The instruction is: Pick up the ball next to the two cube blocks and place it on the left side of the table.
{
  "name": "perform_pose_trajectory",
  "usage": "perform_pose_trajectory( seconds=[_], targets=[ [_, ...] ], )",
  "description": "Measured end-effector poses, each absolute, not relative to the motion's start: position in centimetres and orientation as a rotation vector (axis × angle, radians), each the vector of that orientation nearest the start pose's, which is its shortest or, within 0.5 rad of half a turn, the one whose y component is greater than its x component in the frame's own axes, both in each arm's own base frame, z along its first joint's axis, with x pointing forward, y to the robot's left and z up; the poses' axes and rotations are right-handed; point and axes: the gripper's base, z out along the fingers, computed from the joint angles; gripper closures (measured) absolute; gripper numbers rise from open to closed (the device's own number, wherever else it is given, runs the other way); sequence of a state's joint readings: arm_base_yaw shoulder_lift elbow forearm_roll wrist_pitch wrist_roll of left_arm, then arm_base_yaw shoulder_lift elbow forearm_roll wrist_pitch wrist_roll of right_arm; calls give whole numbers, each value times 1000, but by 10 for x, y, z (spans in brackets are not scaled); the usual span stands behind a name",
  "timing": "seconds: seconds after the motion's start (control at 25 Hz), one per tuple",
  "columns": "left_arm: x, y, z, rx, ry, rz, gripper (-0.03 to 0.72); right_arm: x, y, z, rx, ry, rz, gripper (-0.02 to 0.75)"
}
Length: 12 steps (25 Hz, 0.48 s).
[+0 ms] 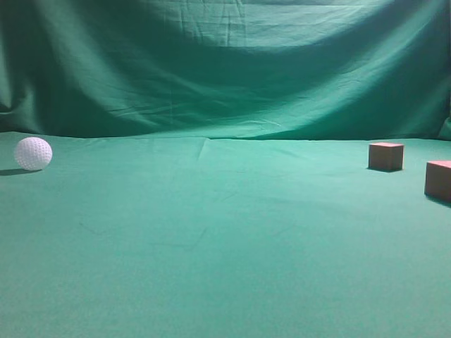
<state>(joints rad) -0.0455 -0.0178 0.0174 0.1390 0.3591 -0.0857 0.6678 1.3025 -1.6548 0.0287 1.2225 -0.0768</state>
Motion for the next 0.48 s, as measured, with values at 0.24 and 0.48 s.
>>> perform_pose_trajectory(
  seconds=[0.24, 0.48],
  targets=[
    [53, 2, 176, 49, 1838, 44, 688, 148, 121, 434, -816, 2107, 374, 738],
    [53, 2, 176, 49, 1838, 44, 688, 96, 85, 394, -742, 1999, 494, 738]
  ],
)
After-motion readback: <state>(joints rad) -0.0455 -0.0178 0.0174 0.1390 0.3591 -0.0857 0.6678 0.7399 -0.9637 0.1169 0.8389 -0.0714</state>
